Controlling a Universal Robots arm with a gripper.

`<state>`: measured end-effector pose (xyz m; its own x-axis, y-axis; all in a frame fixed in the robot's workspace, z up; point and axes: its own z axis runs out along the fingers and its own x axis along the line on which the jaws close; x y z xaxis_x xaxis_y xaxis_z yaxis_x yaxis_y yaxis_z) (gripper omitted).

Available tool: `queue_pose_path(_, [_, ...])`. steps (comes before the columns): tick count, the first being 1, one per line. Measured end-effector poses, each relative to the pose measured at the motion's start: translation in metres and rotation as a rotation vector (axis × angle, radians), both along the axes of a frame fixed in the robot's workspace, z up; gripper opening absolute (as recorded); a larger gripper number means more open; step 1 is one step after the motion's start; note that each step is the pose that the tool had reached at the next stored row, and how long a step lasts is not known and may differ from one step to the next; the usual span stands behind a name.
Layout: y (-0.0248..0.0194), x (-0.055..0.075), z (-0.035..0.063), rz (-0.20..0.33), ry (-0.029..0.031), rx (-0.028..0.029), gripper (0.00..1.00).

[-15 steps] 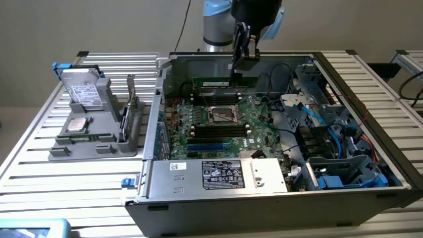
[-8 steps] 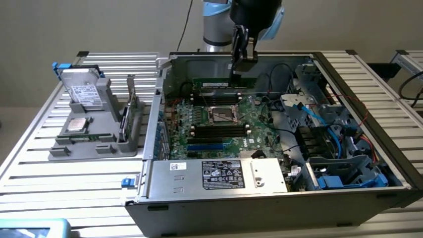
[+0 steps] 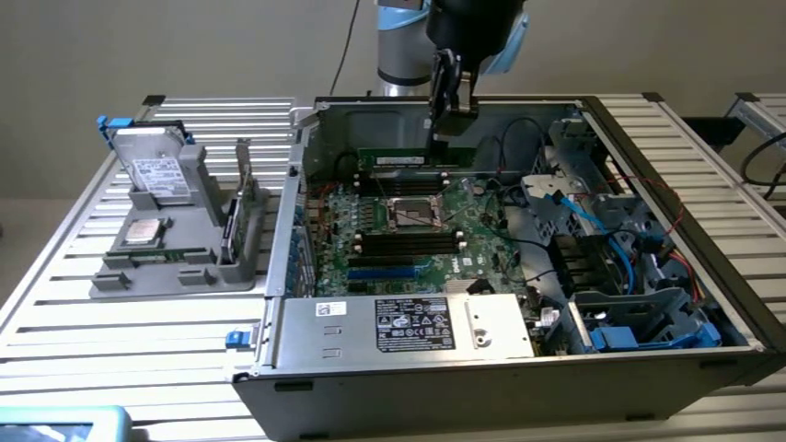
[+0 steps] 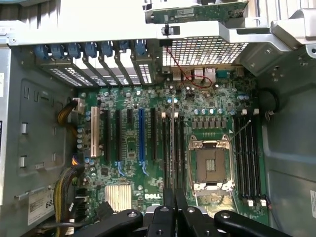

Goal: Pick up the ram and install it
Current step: 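Insert the ram into the slot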

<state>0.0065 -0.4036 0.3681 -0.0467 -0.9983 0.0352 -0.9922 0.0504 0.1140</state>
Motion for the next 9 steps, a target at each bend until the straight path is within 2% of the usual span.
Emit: queue_pose_path(9, [0.0007, -0.0001, -0.0027, 0.002, -0.0002, -0.0004, 0.12])
